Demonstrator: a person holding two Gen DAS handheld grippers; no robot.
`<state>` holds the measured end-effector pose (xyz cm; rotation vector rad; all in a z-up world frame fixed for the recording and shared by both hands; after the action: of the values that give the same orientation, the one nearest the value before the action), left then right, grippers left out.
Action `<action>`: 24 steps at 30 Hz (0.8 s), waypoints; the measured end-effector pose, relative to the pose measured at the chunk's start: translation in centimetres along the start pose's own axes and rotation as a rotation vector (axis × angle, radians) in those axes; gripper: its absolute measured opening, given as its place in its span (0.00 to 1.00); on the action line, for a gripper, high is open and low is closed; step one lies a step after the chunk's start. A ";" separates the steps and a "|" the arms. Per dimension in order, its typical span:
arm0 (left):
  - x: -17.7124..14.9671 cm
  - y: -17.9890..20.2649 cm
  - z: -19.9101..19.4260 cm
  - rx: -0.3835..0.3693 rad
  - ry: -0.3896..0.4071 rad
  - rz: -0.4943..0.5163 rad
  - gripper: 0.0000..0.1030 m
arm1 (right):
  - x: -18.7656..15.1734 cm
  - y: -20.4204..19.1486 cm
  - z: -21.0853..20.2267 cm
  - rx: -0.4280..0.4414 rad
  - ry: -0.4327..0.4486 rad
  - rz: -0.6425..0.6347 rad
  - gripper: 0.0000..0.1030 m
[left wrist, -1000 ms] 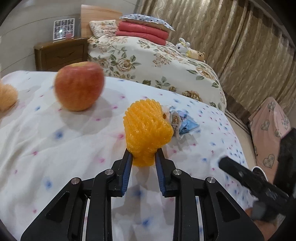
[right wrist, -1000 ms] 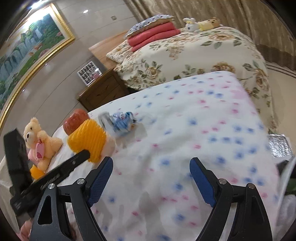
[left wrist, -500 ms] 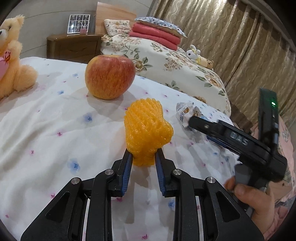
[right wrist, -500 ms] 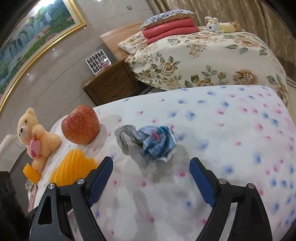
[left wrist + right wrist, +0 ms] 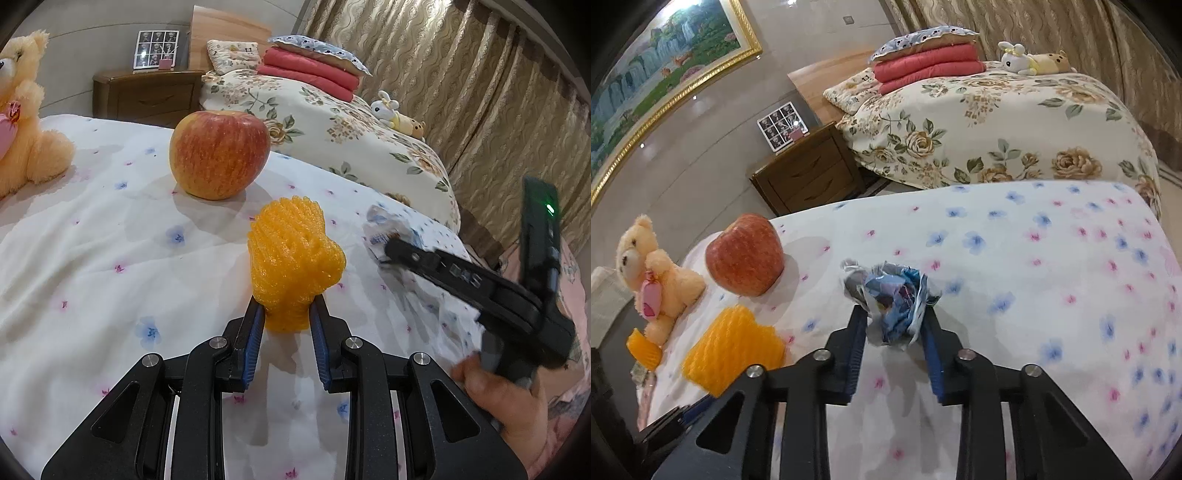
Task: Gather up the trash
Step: 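Grasp the orange foam net with the left tool while the right tool grasps the blue-and-white wrapper, then carry the orange foam net and blue-and-white wrapper over the bin with both tools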
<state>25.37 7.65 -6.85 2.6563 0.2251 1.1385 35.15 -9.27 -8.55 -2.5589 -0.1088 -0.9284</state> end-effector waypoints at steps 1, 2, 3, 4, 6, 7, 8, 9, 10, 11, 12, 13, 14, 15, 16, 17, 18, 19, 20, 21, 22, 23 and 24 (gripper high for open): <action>-0.1 0.1 -0.1 0.006 0.001 0.004 0.23 | -0.4 0.2 -0.5 0.003 0.003 0.008 0.27; -0.1 0.3 -0.1 0.008 -0.001 0.010 0.23 | -0.7 0.4 -1.1 0.008 0.008 0.017 0.26; -0.2 0.5 -0.2 0.012 -0.003 0.020 0.23 | -1.1 0.5 -1.8 0.014 0.013 0.028 0.26; -0.3 0.8 -0.3 0.014 -0.002 0.031 0.23 | -1.5 0.7 -2.4 0.019 0.018 0.036 0.26; -0.6 1.3 -0.6 0.015 -0.006 0.047 0.23 | -2.1 1.0 -3.4 0.022 0.025 0.046 0.26; -0.8 1.4 -0.9 0.008 -0.009 0.045 0.23 | -2.5 1.1 -4.0 0.026 0.028 0.052 0.26; -1.0 1.5 -1.2 -0.001 -0.009 0.041 0.23 | -3.0 1.3 -4.6 0.029 0.033 0.057 0.26; -1.3 1.5 -1.5 -0.008 -0.011 0.036 0.23 | -3.4 1.4 -5.2 0.031 0.035 0.063 0.26; -1.6 1.7 -1.8 -0.014 -0.015 0.034 0.23 | -3.9 1.6 -5.9 0.037 0.039 0.070 0.26; -1.9 1.9 -2.0 -0.017 -0.019 0.036 0.23 | -4.1 1.8 -6.4 0.038 0.044 0.072 0.26; -2.2 2.2 -2.3 -0.020 -0.021 0.041 0.23 | -4.4 1.9 -7.0 0.039 0.051 0.074 0.26; -2.4 2.5 -2.7 -0.025 -0.023 0.046 0.23 | -4.7 2.1 -7.6 0.040 0.057 0.078 0.26; -2.6 2.8 -3.0 -0.028 -0.022 0.049 0.23 | -4.8 2.3 -8.0 0.039 0.062 0.082 0.26; -2.7 3.1 -3.3 -0.033 -0.021 0.052 0.23 | -5.1 2.5 -8.6 0.039 0.066 0.089 0.26; -2.9 3.5 -3.6 -0.039 -0.020 0.056 0.23 | -5.4 2.8 -9.2 0.040 0.073 0.099 0.26; -3.0 3.7 -3.9 -0.044 -0.019 0.058 0.23 | -5.6 3.1 -9.7 0.038 0.077 0.105 0.26; -3.3 4.2 -4.2 -0.051 -0.018 0.064 0.23 | -5.9 3.3 -10.2 0.036 0.081 0.112 0.26; -3.5 4.6 -4.4 -0.057 -0.017 0.072 0.23 | -6.1 3.6 -10.8 0.036 0.086 0.120 0.26; -3.6 5.0 -4.6 -0.062 -0.018 0.081 0.23 | -6.4 3.8 -11.3 0.036 0.091 0.125 0.26; -3.9 5.4 -4.8 -0.068 -0.018 0.090 0.23 | -6.6 4.0 -11.7 0.033 0.097 0.132 0.26; -4.1 5.9 -5.1 -0.076 -0.020 0.100 0.23 | -6.9 4.2 -12.3 0.032 0.103 0.141 0.26; -4.4 6.3 -5.2 -0.081 -0.021 0.107 0.23 | -7.1 4.3 -12.6 0.031 0.105 0.144 0.26; -4.7 6.7 -5.4 -0.086 -0.023 0.115 0.23 | -7.3 4.4 -12.9 0.028 0.107 0.146 0.26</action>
<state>18.58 0.99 -4.59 2.6342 0.0183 1.1245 22.75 -18.07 -5.75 -2.4480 0.0941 -0.9973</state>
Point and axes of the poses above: each gripper's, at about its wrist camera, not at the fingertips, and z roughly the way its jaws point, y to its right, x to its top, the point moved 3 cm from there along z, roughly the way its jaws point, and after that the axes turned 2 degrees about z, right-handed, at the moved point
